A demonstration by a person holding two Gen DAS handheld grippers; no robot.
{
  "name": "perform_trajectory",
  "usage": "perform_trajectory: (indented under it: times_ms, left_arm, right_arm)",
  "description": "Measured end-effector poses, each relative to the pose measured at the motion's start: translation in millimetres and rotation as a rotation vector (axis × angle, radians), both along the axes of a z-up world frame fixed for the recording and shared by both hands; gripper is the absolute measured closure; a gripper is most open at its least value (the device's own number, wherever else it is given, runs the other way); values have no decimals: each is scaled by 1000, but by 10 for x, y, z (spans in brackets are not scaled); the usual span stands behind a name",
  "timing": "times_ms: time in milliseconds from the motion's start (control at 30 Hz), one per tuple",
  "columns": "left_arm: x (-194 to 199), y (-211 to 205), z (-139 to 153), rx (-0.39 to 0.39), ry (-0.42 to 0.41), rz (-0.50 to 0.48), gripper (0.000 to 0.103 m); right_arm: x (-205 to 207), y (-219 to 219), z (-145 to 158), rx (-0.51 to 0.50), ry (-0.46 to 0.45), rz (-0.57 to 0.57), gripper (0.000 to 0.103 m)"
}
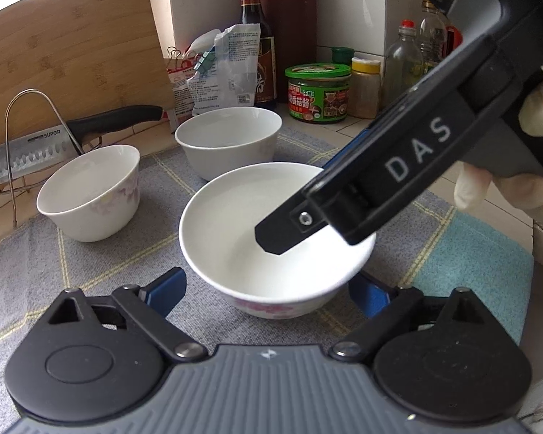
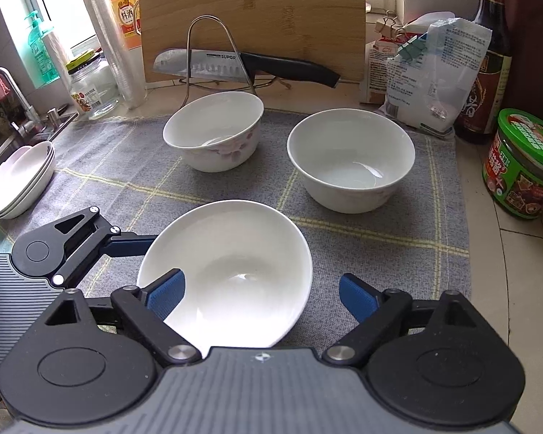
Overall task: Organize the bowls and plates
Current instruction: 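Close the right tool on the rim of the pink-print bowl, then lift the bowl with the right tool and carry it toward the plate stack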
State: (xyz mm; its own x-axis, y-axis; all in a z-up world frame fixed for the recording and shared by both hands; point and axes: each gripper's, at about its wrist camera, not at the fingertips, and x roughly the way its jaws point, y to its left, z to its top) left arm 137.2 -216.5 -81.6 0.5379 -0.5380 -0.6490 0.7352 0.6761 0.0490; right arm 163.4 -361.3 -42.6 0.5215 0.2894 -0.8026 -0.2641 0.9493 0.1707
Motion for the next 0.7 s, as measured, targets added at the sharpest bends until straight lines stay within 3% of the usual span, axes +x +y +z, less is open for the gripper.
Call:
perform_trajectory:
  times_ms: [267, 700]
  left_arm:
    - [-10, 9, 30, -1, -10, -18, 16]
    - [-17, 32, 62, 4, -18, -21, 16]
  right_arm:
    - [86, 3, -2, 42, 25, 26, 24]
    - [112, 5, 4, 57, 37, 27, 25]
